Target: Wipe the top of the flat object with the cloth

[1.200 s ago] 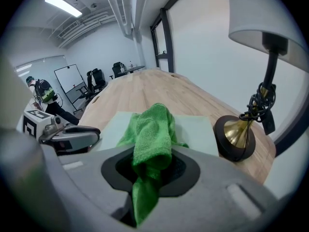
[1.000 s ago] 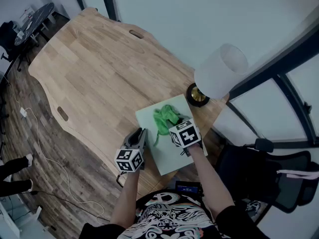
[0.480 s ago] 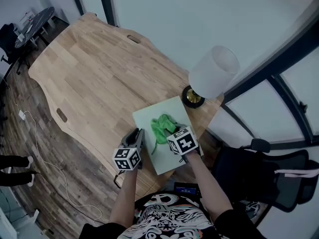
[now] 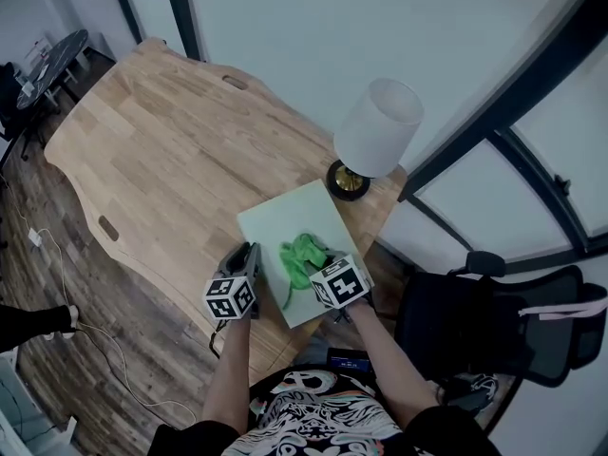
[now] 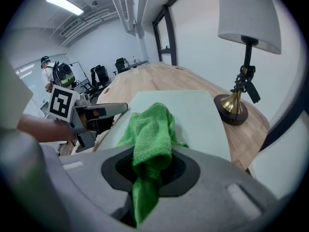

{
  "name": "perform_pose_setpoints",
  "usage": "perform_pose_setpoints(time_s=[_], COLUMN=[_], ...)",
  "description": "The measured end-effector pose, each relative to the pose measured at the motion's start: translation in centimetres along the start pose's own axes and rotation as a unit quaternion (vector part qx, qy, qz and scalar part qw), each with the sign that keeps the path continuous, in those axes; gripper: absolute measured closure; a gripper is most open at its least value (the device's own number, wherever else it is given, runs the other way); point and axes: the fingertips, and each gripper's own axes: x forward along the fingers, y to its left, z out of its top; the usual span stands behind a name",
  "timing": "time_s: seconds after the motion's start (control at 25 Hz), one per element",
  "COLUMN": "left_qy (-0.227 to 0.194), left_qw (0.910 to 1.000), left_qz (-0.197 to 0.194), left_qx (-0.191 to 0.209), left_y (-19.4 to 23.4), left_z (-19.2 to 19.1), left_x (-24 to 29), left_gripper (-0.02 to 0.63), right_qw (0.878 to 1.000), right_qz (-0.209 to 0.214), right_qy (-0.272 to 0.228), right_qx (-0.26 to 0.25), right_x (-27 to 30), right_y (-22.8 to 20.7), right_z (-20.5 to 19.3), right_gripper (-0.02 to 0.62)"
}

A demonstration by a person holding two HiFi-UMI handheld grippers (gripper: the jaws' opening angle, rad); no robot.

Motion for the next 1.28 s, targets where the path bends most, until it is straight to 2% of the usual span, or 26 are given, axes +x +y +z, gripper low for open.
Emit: perform_pose_setpoints(time_s=[0.2, 0.36, 0.48, 0.56, 0.64, 0.68, 0.84, 0.96, 1.12, 1.28], left_qy=[0.010, 0.037, 0.015, 0.012, 0.017, 0.015, -0.015, -0.035, -0.049, -0.072], left_qw=[0.9998, 0.9983, 0.9991, 0.9981, 0.9929, 0.9913, 0.9936, 0.9917, 0.9872, 0.9856], left_qz=[0.008, 0.040, 0.029, 0.011, 0.004, 0.000, -0.014, -0.018, -0.025, -0.027], left_qx=[-0.015, 0.022, 0.027, 0.059, 0.117, 0.131, 0.111, 0.122, 0.150, 0.151], left_y=[0.1, -0.3, -1.8, -3.5, -5.3, -6.1, -7.8, -9.0, -11.1, -12.8], left_z=[0.0, 1.2, 3.2, 4.3, 5.1, 5.5, 6.7, 7.3, 8.1, 9.4], left_x=[0.0, 0.0, -0.6, -1.1, -1.4, -1.7, -3.8, -5.2, -6.9, -8.8], left_gripper=[0.524, 0.549, 0.552, 0.555, 0.576, 0.580, 0.584, 0.588, 0.592, 0.592], right_qw=[1.000, 1.000, 1.000, 0.999, 0.998, 0.997, 0.984, 0.970, 0.961, 0.951], right_qz=[-0.007, -0.016, -0.010, -0.001, -0.012, -0.019, -0.019, -0.038, -0.088, -0.130], right_qy=[0.001, -0.008, -0.024, -0.036, -0.054, -0.066, -0.153, -0.210, -0.246, -0.274], right_qx=[0.016, 0.017, 0.016, 0.023, 0.032, 0.038, 0.091, 0.117, 0.090, 0.066], right_x=[-0.7, -1.1, -1.9, -2.5, -3.3, -3.8, -6.6, -9.0, -12.3, -15.1], right_y=[0.3, 0.4, 1.2, 2.0, 2.0, 1.9, 2.3, 1.9, 1.9, 2.4], right_z=[-1.3, -0.9, -0.9, -1.2, -1.4, -1.4, -0.2, 0.9, 2.0, 2.6], right_gripper=[0.518, 0.518, 0.518, 0.518, 0.518, 0.518, 0.518, 0.518, 0.518, 0.518])
